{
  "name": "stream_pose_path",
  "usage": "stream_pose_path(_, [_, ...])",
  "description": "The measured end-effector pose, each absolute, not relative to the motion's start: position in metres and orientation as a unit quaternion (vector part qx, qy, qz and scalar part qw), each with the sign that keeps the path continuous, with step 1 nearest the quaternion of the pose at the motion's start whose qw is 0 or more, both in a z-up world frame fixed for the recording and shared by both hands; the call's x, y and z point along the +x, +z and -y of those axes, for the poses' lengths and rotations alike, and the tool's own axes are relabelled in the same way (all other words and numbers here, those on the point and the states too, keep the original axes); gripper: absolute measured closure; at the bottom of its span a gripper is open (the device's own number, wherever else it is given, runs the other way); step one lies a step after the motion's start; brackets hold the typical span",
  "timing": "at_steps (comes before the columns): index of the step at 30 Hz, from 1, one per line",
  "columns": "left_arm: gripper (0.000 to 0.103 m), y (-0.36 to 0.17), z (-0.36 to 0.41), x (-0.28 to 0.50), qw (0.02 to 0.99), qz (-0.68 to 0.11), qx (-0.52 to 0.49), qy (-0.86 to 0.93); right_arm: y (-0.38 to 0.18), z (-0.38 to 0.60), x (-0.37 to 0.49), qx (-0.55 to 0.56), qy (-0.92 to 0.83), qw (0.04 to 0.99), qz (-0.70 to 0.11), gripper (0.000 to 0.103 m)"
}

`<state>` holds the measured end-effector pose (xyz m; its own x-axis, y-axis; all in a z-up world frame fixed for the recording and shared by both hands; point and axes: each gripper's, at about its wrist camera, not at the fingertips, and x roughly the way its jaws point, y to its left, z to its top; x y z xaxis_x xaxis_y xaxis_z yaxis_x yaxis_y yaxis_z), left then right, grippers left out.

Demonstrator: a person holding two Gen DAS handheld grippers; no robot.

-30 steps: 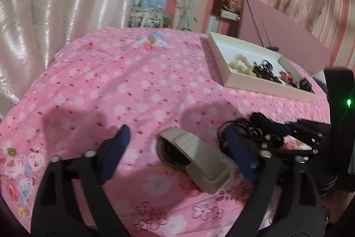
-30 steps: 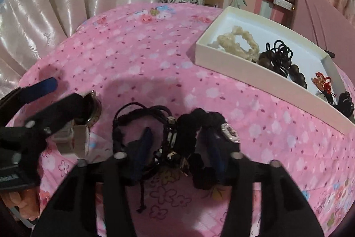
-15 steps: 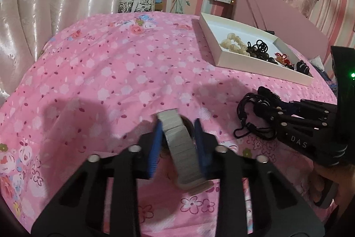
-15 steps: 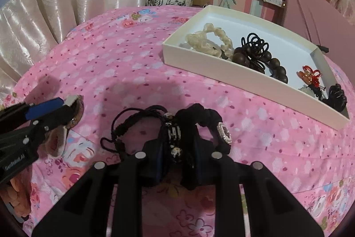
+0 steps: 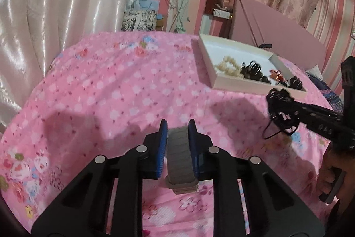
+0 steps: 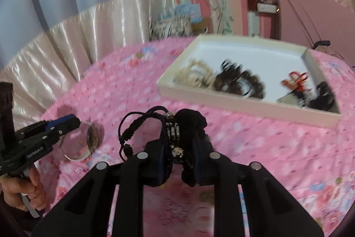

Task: Organize jewelry
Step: 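Carry the grey watch band and black hair ties over the tray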

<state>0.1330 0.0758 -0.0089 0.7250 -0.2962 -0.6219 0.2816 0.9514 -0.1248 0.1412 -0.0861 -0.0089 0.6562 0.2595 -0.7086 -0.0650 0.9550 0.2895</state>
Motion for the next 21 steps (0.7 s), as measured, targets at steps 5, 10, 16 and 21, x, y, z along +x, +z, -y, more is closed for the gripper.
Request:
stream_pose_path(5, [0.085,0.016,-0.051,0.142,0.931,-0.321,-0.001,-0.173,0.017,0.126,0.141,0.127,0.069,0.915,-0.376,0.083])
stream_pose_path(10, [0.085,0.044,-0.012,0.162,0.934,-0.301,0.004,-0.191,0.024,0.171,0.153,0.137,0.040,0.921,-0.363,0.083])
stream_pose_path(16, [0.085,0.065,0.042,0.209,0.936,-0.284,0.002,-0.207,0.023,0.206,0.182,0.132,0.017,0.923,-0.360,0.083])
stream_pose_path(21, [0.085,0.068,0.074,0.248,0.940,-0.274,-0.007,-0.203,0.022,0.233,0.212,0.125,-0.002,0.927,-0.354,0.083])
